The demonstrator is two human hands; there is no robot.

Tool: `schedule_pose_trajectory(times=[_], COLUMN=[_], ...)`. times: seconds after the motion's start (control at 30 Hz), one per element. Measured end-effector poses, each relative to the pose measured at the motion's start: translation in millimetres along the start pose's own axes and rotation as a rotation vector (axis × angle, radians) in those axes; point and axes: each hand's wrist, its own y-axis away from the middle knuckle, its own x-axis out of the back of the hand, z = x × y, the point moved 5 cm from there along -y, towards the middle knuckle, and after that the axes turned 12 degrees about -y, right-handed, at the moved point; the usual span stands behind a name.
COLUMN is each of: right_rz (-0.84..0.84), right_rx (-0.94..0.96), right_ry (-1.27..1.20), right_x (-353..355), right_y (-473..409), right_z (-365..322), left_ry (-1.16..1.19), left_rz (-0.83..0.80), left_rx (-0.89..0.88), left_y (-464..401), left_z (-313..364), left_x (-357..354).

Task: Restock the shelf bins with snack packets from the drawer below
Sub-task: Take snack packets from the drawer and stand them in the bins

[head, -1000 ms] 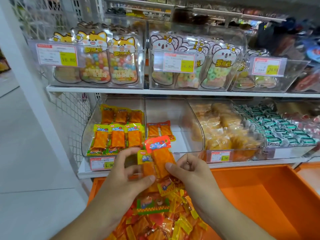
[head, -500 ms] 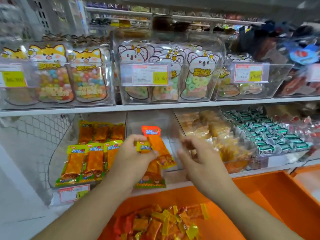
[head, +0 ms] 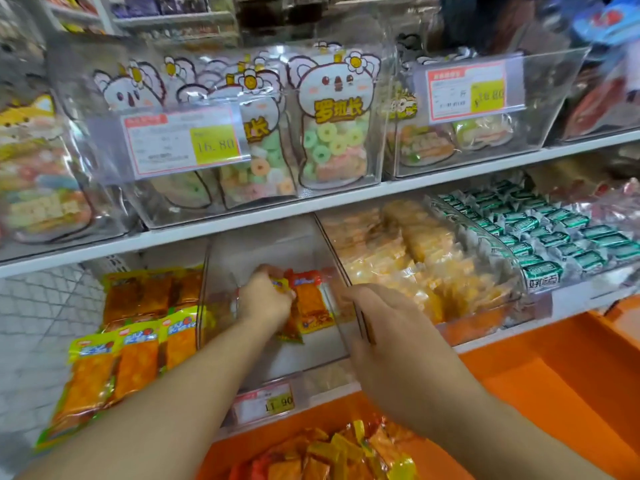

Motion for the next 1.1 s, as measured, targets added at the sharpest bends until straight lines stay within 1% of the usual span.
schedule_pose_trajectory(times=[0.1,0.17,0.23,0.27,0.33,0.37,0.43,0.53,0.8,0.87,0.97,1.03,1.1], right_rz=[-0.006,-0.012,-0.019,-0.021,-0.022,-0.023,-0.020,-0.023,-0.031,-0.035,-0.038,-0.042,-0.050], right_rx=[-0.005,-0.011,-0.015,-0.016,-0.015,-0.011,-0.003,0.003,0.004,0.000,-0.014,-0.022,-0.035], right_ry=[0.002,-0.007,-0.013,-0.018,-0.017,-0.010,0.000,0.000,0.008,0.008,-0.004,-0.008,-0.012], right_x=[4,6,7,8,8,8,7,6,6,5,6,7,7], right_y=[0,1,2,3,3,3,3,1,2,2,2,2,3], right_z=[-2,-4,-4,-5,-4,-4,-4,-4,-5,-5,-5,-6,-8], left_ry=[-0.165,-0.308,-0.482,-0.537,-0.596,-0.636,-0.692,-0.731,-0.754,-0.711,-0.552,-0.375,-0.177], left_rz=[-0.027,-0.094,-0.174,-0.208,-0.277,-0.282,-0.243,-0.171,-0.219,-0.230,-0.194,-0.156,-0.155], left_rx=[-0.098,-0.188,-0.324,-0.375,-0.412,-0.432,-0.461,-0.444,-0.407,-0.381,-0.338,-0.320,-0.329], left_y=[7,12,15,16,18,18,16,9,0,-1,4,10,23], left_z=[5,11,17,18,17,18,21,27,19,18,19,23,28], left_x=[1,1,-3,-7,-13,-16,-19,-19,-28,-26,-17,-6,9])
